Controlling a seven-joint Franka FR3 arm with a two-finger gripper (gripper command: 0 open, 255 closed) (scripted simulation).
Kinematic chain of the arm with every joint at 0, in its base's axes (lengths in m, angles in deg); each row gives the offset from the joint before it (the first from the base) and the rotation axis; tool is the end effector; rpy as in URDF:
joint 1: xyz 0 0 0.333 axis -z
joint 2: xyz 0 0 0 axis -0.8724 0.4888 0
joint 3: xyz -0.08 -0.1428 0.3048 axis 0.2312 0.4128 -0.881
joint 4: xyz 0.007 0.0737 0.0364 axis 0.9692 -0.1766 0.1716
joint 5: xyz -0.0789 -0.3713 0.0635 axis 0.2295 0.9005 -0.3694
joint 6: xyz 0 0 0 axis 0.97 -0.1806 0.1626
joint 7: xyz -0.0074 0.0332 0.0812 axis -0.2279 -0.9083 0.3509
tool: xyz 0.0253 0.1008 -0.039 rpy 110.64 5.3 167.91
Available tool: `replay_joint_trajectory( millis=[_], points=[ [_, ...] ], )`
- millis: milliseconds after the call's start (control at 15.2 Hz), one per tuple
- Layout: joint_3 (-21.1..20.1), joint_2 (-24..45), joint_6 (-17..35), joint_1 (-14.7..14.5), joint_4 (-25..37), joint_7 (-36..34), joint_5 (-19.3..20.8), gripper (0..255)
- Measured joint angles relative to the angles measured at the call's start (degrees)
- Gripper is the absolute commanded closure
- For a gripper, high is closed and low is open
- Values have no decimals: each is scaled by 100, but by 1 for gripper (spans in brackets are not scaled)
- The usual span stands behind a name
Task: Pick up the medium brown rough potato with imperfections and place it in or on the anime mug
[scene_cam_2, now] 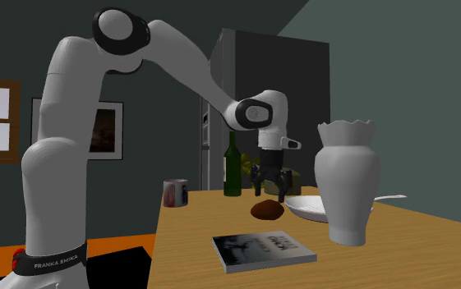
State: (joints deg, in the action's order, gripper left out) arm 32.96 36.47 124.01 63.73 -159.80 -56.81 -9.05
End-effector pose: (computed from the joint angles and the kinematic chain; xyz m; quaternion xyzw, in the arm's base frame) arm 0.5510 -0.1352 0.3941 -0.9956 -0.0811 -0.0069 0.0464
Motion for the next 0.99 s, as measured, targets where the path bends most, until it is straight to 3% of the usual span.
replay_joint_trajectory(
  millis=[396, 792, 858, 990],
  points=[
    [-33, 258, 396, -2, -150, 76, -105, 0],
    [-37, 297, 447, 0, -160, 89, -121, 0],
    [-37, 297, 447, 0, -160, 89, -121, 255],
    [-37, 296, 448, 0, -159, 89, -121, 255]
  ],
)
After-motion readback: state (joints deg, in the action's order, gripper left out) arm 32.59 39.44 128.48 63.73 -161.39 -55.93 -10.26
